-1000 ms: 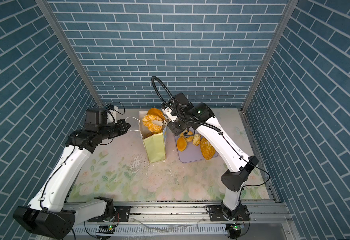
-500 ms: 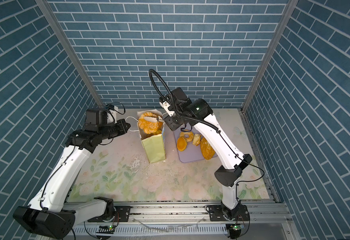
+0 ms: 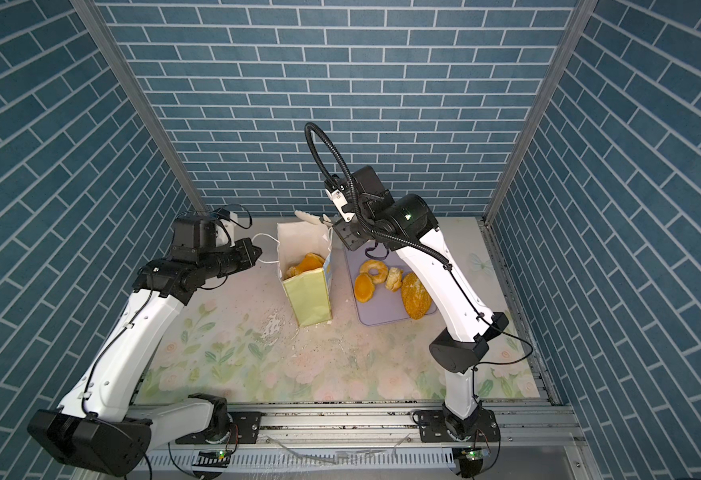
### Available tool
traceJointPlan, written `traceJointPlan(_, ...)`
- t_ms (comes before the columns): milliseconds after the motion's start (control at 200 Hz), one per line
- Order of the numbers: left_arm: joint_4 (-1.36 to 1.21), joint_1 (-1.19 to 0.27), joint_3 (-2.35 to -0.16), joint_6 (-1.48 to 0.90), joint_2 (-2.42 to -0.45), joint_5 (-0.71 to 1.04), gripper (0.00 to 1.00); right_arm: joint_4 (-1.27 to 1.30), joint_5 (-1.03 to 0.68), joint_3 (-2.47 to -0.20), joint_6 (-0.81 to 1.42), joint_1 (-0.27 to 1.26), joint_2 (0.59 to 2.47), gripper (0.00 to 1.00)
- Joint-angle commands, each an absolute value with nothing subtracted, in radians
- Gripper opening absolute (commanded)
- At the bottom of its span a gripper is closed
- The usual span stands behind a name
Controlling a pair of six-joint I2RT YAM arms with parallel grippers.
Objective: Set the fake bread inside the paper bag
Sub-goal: 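Raise the empty tongs with the right gripper away from the bag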
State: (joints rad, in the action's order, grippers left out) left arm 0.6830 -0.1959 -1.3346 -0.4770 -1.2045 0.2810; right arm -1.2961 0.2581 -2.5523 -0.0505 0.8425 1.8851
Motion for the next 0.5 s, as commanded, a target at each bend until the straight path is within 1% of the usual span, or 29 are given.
traceJointPlan(0, 0.695, -0.201, -1.351, -0.459, -1.207, 0.273, 0.00, -1.260, 0.372, -2.588, -0.064, 0.835, 1.811, 0.58)
traceJointPlan(140, 0.693, -0.201, -1.343, -0.461, -1.201, 0.272, 0.00, -1.297, 0.432, -2.567, -0.008, 0.796, 1.779, 0.58)
traceJointPlan(270, 0.706, -0.201, -1.353, -0.457, -1.198, 0.265, 0.00, -1.281, 0.452, -2.453, 0.061, 0.735, 1.720, 0.57)
traceJointPlan(395, 0.723, -0.201, -1.363, -0.453, -1.197, 0.261, 0.00, -1.265, 0.430, -2.333, 0.152, 0.648, 1.666, 0.57)
traceJointPlan(495, 0.732, -0.200, -1.362, -0.450, -1.194, 0.254, 0.00, -1.229, 0.384, -2.202, 0.175, 0.597, 1.620, 0.57)
